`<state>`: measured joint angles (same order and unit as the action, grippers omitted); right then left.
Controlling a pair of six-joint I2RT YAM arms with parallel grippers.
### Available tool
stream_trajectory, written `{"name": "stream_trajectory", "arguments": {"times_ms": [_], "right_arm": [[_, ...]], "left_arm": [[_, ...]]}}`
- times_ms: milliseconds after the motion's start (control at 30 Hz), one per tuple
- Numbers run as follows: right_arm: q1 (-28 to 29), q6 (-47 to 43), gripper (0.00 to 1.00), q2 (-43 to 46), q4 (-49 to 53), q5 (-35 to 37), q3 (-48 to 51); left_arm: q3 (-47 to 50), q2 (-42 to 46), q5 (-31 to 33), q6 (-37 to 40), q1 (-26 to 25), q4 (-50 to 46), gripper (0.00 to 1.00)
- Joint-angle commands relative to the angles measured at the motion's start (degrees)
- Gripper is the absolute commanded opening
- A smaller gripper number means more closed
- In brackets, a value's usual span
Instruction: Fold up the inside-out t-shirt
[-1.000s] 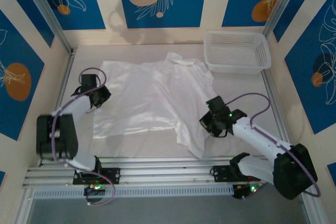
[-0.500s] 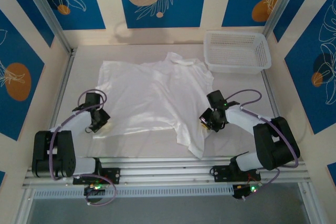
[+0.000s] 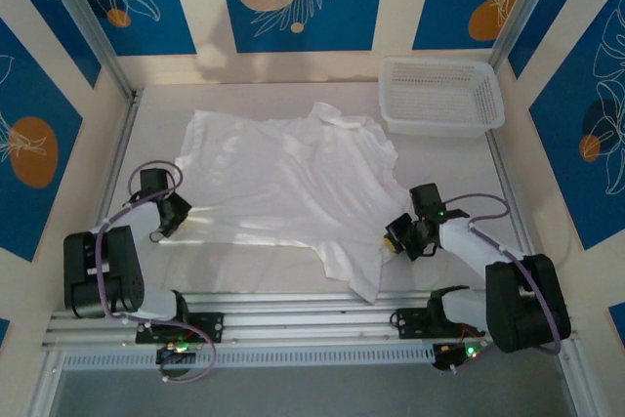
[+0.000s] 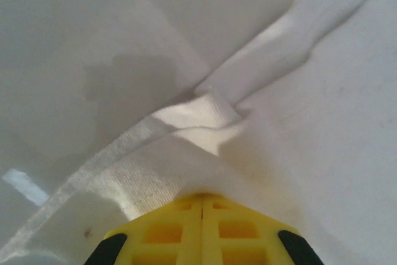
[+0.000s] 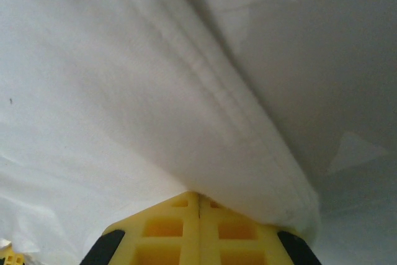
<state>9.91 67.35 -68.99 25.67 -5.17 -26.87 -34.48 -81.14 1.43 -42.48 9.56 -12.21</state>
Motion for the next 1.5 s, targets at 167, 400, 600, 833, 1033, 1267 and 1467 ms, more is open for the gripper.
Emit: {"name": "stream_trajectory", "arguments": {"times_ms": [167, 400, 600, 833, 1033, 1267, 1467], "right_arm": [[-1.2, -1.2, 0.11, 12.9, 11.6, 1.4, -2.4], [-2.2, -0.5, 0.33, 15.8, 13.0, 1.9, 2.3], [-1.4, -4.1, 0.38, 6.0, 8.0, 2.6, -1.7], [-1.7, -5.6, 0.18, 2.1, 4.0, 4.8, -2.0], [-2.7, -7.2, 0.0, 6.7, 7.1, 7.0, -2.3], [-4.3, -7.9, 0.0, 18.6, 11.8, 10.5, -2.4], [-4.8, -8.6, 0.0, 18.9, 9.3, 7.6, -1.8]], "left_arm": [[4.0, 12.4, -2.9, 3.5, -3.2, -5.2, 0.21], [5.2, 23.4, 2.9, 1.6, -4.4, -11.9, 0.4], [4.7, 23.4, 3.5, 1.9, -4.3, -12.2, 0.43], [5.4, 25.4, 3.2, 2.2, -4.4, -12.5, 0.43], [4.7, 26.1, 2.1, 0.5, -4.4, -15.9, 0.43], [3.1, 26.5, 7.4, -7.2, -4.3, -27.0, 0.51], [1.2, 21.3, 2.8, -7.0, -4.1, -27.0, 0.53]]}}
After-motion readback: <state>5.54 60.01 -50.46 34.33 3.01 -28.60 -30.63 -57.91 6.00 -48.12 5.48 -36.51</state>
